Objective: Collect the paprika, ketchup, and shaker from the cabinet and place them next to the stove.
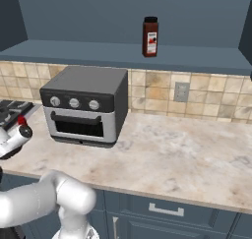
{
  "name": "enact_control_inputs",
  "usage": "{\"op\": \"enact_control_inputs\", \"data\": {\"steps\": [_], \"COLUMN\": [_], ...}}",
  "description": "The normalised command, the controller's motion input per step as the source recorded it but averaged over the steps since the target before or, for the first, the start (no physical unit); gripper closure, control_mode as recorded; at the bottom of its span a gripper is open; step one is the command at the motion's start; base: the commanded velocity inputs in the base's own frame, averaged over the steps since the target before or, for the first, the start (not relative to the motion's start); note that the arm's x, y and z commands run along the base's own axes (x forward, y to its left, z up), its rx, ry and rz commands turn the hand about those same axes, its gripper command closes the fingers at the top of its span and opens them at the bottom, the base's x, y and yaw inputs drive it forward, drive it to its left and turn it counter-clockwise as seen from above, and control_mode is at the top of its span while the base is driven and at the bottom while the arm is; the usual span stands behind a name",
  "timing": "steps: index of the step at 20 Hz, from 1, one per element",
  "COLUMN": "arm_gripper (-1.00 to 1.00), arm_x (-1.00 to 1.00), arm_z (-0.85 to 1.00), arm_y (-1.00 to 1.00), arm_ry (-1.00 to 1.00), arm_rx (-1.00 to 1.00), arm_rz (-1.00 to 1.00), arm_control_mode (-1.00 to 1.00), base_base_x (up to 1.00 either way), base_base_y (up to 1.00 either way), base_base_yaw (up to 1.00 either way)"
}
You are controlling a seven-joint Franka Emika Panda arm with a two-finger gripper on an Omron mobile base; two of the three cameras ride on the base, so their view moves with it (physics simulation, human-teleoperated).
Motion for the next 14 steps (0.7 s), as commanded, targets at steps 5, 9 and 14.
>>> {"op": "enact_control_inputs", "data": {"steps": [5,9,14], "arm_gripper": [1.00,1.00,1.00], "arm_x": [0.30,0.08,0.01], "arm_z": [-0.14,-0.12,-0.10], "arm_y": [0.10,0.17,0.13], "arm_ry": [0.02,0.00,-0.02], "arm_rx": [0.00,0.00,0.00], "arm_rz": [0.09,0.04,0.00], "arm_control_mode": [-1.00,-1.00,-1.00], "base_base_x": [0.00,0.00,0.00], "base_base_y": [0.00,0.00,0.00], "base_base_yaw": [0.00,0.00,0.00]}}
